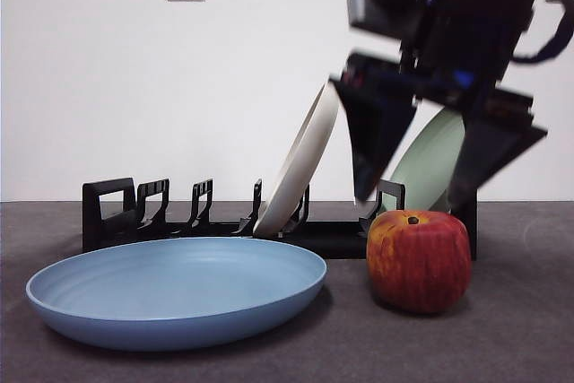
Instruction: Take the blue plate from the plate rack,put the plate on the table,take the apple from the table,put the apple in the plate
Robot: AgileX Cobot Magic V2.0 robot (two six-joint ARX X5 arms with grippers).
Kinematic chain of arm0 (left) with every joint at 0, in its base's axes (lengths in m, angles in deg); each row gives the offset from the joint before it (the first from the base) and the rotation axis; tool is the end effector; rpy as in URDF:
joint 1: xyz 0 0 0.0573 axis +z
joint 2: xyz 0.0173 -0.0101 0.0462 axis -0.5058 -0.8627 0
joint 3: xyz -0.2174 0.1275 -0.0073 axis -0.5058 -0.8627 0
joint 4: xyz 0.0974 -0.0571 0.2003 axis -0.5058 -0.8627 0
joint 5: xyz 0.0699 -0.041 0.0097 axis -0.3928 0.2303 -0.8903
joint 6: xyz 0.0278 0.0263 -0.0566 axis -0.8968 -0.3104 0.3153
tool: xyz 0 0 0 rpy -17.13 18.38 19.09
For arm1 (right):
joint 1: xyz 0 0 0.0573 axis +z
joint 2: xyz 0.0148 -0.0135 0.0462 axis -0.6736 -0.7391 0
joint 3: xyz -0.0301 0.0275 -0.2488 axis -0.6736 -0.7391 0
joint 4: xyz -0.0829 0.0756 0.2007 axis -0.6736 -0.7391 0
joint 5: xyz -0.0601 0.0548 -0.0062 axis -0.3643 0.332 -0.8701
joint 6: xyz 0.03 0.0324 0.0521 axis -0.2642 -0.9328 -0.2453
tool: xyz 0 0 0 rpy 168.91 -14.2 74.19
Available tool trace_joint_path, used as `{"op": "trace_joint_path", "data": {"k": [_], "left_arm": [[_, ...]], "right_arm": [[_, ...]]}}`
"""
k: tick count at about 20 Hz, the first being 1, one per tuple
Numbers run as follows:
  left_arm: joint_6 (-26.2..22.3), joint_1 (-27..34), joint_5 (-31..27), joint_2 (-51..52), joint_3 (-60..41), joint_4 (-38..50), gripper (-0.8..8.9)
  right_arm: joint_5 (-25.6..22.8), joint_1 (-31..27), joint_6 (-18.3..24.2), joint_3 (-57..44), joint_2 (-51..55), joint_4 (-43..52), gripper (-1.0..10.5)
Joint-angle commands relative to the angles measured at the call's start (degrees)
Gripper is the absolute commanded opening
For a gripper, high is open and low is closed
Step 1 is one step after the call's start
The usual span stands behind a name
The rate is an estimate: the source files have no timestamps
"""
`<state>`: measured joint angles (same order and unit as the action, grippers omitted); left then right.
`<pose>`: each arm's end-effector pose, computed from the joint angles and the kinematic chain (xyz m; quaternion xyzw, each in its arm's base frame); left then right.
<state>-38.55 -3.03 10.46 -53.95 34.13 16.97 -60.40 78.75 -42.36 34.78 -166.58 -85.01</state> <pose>0.1287 -0.0492 0.3987 0.1564 0.2129 0.0171 0.9643 0.2206 0.1624 0.1962 -0.1364 0.5304 0.2363 0.8026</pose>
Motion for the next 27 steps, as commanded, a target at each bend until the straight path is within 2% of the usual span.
{"op": "trace_joint_path", "data": {"k": [1,4,5,7,8,9,12,13,15,17,19,23,27], "left_arm": [[-0.6,2.9,-0.2,1.6,-0.1,-0.7,4.7],[-0.6,4.8,-0.2,3.2,-0.1,-2.9,4.7],[-0.4,4.8,-0.2,3.5,-0.1,-3.5,4.7],[0.0,4.8,0.1,3.8,-0.1,-4.8,4.7],[0.7,4.7,0.3,3.8,-0.1,-5.7,4.7],[1.5,4.7,0.9,3.8,-0.1,-6.5,4.7],[4.3,4.7,9.4,3.8,-0.4,-6.1,4.67],[4.7,4.6,9.6,3.8,-0.8,-5.0,4.66],[5.2,4.6,8.9,3.8,-2.8,-2.0,4.66],[5.3,4.6,8.7,4.2,-6.4,1.2,4.66],[5.7,4.7,6.3,5.0,-10.7,3.6,4.66],[7.8,4.6,-0.9,8.7,-18.1,4.4,4.66],[8.8,4.6,-1.6,14.4,-20.6,2.8,4.66]], "right_arm": [[-0.2,0.2,0.1,0.2,-3.8,0.5,5.7],[-0.1,0.2,0.0,0.2,-7.9,1.0,5.6],[-0.1,0.2,0.0,0.2,-8.7,1.0,5.0],[-0.1,0.2,0.0,0.2,-9.0,1.1,1.8],[0.3,0.2,0.0,0.2,-8.8,1.2,-0.2],[0.3,0.2,0.0,0.2,-8.4,1.2,0.0],[0.3,0.6,-2.0,0.2,-5.5,1.3,-0.1],[0.4,1.4,-2.3,0.3,-4.5,1.7,-0.1],[0.9,3.1,-2.6,0.7,-2.4,3.1,-0.1],[4.5,4.7,-2.9,2.2,-1.7,4.5,-0.1],[6.4,6.4,-3.0,4.2,-1.8,7.1,-0.1],[6.3,10.8,-3.4,8.8,-4.2,12.0,-0.1],[6.3,12.9,-3.4,15.5,-12.0,13.1,-0.1]]}}
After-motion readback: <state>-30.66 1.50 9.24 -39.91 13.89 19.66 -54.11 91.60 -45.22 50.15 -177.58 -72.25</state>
